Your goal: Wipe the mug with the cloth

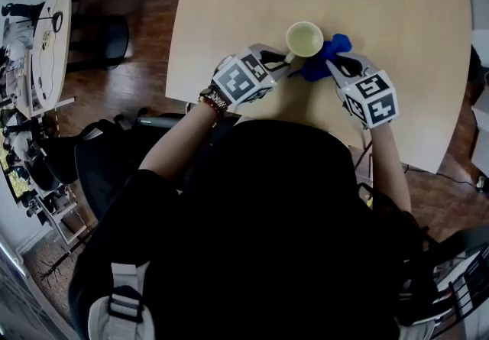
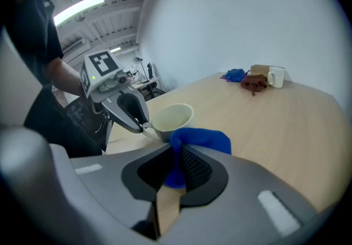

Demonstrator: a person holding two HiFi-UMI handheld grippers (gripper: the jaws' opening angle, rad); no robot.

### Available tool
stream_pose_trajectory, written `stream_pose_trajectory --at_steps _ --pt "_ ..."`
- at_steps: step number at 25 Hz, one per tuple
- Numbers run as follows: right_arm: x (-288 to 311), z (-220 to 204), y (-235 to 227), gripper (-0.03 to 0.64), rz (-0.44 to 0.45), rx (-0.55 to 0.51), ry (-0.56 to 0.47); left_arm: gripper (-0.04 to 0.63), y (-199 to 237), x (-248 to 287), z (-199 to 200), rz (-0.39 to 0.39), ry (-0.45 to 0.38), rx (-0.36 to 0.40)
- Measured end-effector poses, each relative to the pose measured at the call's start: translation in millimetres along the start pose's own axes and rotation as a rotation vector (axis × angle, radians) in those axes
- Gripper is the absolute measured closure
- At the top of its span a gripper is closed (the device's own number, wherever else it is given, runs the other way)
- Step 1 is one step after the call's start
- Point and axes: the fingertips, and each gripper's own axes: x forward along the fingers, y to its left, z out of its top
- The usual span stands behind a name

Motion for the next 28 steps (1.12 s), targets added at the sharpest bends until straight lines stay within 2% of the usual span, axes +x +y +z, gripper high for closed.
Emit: stream_pose_trajectory --at_steps 3,6,12,17,21,24,28 --pt "-14 8 0 0.578 0.000 0.002 -0.026 0.529 4 -2 -5 -0.028 0.033 0.059" --pt "-18 15 3 0.578 0.009 -0.006 -0.037 0.528 6 1 -10 -0.099 0.055 0.138" --pt "-3 13 -2 0.578 0.050 0.004 0.001 0.528 17 1 -4 -0.165 0.114 0.321" --pt "8 2 -8 0.578 0.064 0.009 0.047 0.523 19 1 -6 -0.188 0.150 0.382" --pt "22 -13 -11 0.578 0.060 -0.026 0.113 0.517 20 9 -10 -0.170 0.139 0.468" --pt "33 -19 -14 0.578 0.063 -0.042 0.153 0.514 19 4 -10 -0.181 0.156 0.469" --pt "33 -20 -14 0.578 0.078 -0.038 0.170 0.515 26 6 -9 -0.170 0.139 0.468"
